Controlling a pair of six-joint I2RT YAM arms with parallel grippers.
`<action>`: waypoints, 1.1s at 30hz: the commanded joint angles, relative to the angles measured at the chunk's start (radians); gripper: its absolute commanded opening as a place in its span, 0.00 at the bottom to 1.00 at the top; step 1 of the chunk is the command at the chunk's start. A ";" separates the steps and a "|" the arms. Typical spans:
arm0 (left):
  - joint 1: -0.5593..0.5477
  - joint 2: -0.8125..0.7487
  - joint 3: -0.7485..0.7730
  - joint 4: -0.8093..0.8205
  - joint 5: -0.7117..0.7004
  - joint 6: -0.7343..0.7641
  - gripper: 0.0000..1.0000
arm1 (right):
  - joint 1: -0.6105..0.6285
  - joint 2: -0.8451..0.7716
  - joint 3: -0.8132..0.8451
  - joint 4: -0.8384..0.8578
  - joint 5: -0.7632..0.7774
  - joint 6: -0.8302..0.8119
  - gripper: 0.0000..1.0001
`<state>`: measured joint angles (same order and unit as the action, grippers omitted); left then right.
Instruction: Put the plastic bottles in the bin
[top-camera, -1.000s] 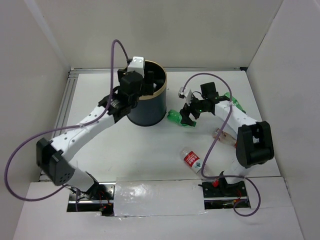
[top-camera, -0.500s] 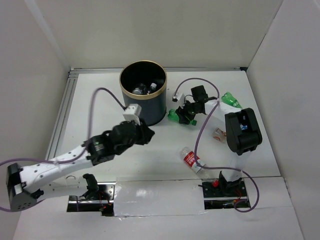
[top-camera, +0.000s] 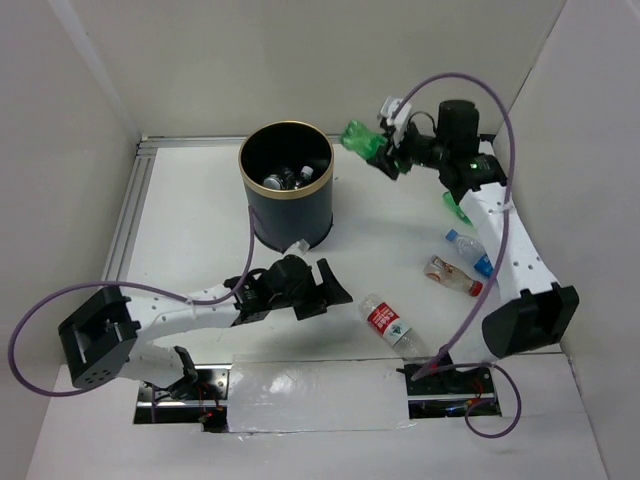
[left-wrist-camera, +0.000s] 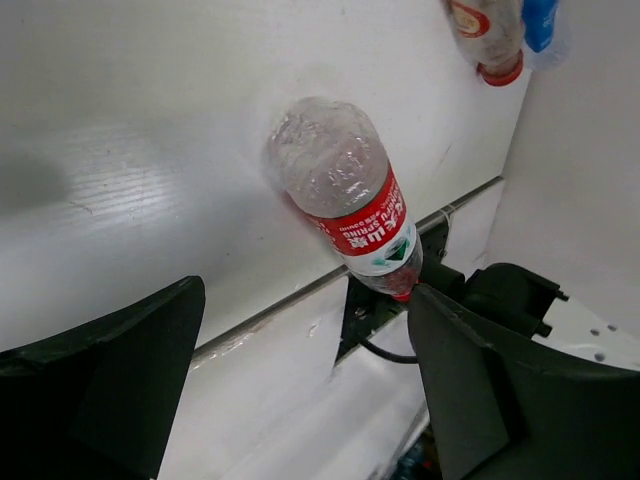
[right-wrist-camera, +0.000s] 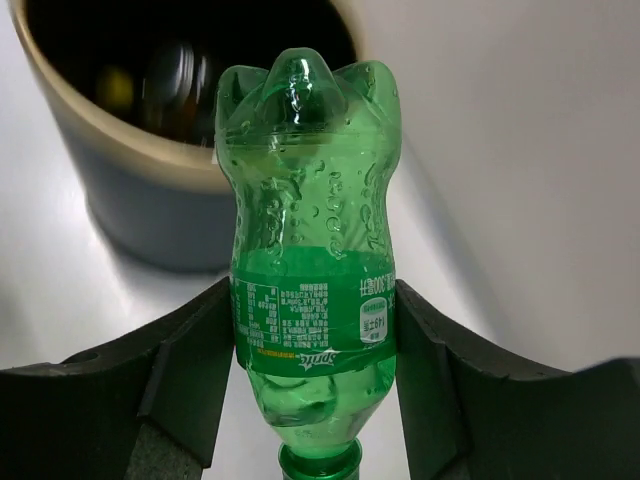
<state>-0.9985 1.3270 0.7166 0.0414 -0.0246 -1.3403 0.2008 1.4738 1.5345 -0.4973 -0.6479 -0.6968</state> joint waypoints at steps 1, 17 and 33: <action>0.012 0.063 0.027 0.120 0.118 -0.144 0.96 | 0.089 -0.012 0.152 0.149 -0.091 0.111 0.13; 0.012 0.365 0.188 0.179 0.207 -0.224 0.99 | 0.310 0.410 0.601 0.151 0.044 0.290 1.00; -0.055 0.663 0.488 0.048 0.276 -0.218 0.10 | -0.214 -0.389 -0.463 0.115 0.102 0.293 1.00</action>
<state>-1.0481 2.0056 1.1988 0.1200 0.2298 -1.5902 0.0612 1.1233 1.1473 -0.3462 -0.5781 -0.4160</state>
